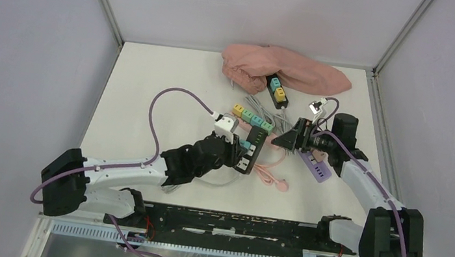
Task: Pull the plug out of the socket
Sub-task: Remove the plug from the socket.
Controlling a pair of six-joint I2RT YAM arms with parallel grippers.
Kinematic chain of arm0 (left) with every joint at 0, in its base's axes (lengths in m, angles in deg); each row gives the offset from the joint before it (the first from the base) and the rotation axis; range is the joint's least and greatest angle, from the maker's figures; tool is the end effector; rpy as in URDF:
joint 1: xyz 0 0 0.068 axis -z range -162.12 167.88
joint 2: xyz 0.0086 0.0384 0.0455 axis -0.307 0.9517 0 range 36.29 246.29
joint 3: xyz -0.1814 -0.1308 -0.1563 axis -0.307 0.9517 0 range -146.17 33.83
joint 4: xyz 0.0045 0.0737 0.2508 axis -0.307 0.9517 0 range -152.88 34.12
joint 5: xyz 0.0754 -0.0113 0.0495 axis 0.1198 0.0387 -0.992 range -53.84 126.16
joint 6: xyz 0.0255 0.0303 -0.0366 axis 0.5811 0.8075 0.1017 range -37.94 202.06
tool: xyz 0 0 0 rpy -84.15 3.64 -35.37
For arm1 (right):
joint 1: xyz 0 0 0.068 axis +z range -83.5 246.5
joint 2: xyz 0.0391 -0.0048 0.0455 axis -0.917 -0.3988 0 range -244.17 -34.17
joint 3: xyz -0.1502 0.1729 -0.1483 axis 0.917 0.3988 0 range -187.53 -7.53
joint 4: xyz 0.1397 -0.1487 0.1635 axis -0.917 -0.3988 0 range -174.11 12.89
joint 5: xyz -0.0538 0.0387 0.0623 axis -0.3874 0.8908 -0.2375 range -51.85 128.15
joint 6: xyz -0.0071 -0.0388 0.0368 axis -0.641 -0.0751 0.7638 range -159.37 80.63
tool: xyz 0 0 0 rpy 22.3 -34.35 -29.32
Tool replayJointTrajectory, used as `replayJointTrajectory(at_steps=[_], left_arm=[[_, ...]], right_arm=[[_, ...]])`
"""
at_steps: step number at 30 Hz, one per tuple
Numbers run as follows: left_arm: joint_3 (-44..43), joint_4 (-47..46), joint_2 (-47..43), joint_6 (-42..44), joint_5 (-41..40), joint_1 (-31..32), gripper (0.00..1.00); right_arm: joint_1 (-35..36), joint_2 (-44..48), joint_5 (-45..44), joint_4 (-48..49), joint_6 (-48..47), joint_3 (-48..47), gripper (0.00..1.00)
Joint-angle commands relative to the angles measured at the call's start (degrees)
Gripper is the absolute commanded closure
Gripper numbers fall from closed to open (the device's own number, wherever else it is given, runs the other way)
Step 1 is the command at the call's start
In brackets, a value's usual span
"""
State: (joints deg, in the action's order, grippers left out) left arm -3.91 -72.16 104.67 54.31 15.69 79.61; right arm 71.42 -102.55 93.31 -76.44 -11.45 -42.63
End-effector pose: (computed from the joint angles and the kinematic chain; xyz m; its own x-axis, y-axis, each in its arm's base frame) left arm 0.1359 -0.2266 0.2466 -0.4651 -0.0561 -0.8835 0.5134 0.7959 -0.3208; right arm 0.2365 0.0497 0.2238 -0.8201 0.1979 -0.5370 -0.4003 0.4723 0.7853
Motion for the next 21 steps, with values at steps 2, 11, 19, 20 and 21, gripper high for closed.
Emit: replayJointTrajectory(at_steps=[2,11,19,20,21], left_arm=[[-7.78,-4.11,3.6,-13.39,-14.51,3.57,0.97],[-11.57,-2.76,6.08,-20.91,-22.79,4.27,0.97],[-12.86,-3.89,7.04,-23.75,-23.48,4.85,0.97],[-13.37,-4.12,7.61,-23.68,-23.49,5.08,0.97],[-13.76,-4.41,8.14,-23.59,-23.55,5.18,0.97]], right_arm=[[1.67,2.18,-2.12,4.51,2.23,-0.04,0.07],[2.45,0.87,4.24,0.79,-6.54,-1.18,0.07],[2.76,1.63,2.99,2.98,-2.96,-0.87,0.06],[2.76,1.62,2.53,3.2,-2.36,-0.71,0.06],[2.87,1.6,2.4,3.55,-1.78,-0.56,0.07]])
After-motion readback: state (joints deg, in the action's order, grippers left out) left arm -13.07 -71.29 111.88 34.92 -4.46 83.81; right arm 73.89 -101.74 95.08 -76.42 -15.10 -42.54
